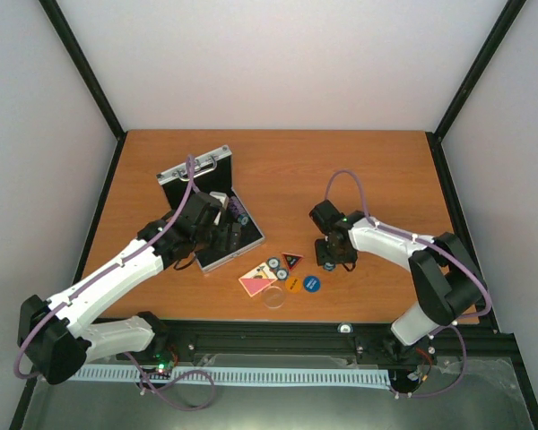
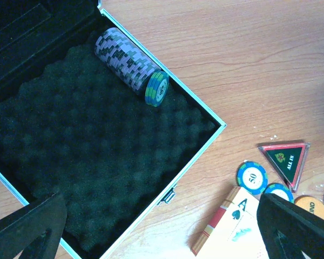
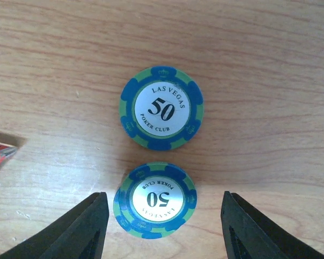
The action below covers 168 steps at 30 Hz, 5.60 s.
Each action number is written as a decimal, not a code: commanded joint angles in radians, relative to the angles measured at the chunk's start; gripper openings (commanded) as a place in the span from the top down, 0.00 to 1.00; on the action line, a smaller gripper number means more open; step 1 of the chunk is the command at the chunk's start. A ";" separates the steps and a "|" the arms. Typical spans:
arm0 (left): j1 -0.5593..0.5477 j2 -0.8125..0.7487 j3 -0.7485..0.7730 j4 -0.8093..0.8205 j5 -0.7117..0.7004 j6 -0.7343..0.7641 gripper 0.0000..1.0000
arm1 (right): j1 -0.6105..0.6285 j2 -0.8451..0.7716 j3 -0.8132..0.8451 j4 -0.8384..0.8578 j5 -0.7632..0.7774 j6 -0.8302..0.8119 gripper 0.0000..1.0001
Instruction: Pack up texas hold em set
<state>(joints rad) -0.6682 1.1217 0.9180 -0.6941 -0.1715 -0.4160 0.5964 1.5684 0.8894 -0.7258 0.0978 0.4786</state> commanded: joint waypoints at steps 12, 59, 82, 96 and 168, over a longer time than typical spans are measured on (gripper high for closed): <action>-0.002 -0.015 0.014 0.009 -0.002 -0.007 0.00 | 0.007 0.115 0.146 -0.002 0.057 -0.035 0.25; -0.002 -0.026 0.016 -0.014 -0.020 -0.020 0.00 | -0.058 0.161 0.043 0.077 0.056 -0.031 0.57; -0.001 -0.054 0.006 -0.020 -0.022 -0.027 0.00 | -0.058 0.080 0.066 0.041 0.102 -0.051 0.32; -0.002 -0.043 0.012 -0.015 -0.018 -0.018 0.00 | -0.069 0.081 0.056 0.034 0.118 -0.017 0.33; -0.002 -0.096 0.031 -0.057 -0.034 0.001 0.00 | -0.139 0.005 0.055 0.017 0.062 0.038 0.00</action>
<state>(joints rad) -0.6689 1.0359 0.9127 -0.7525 -0.1806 -0.4404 0.4667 1.5661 0.9199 -0.7136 0.1596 0.5022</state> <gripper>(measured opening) 0.998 0.999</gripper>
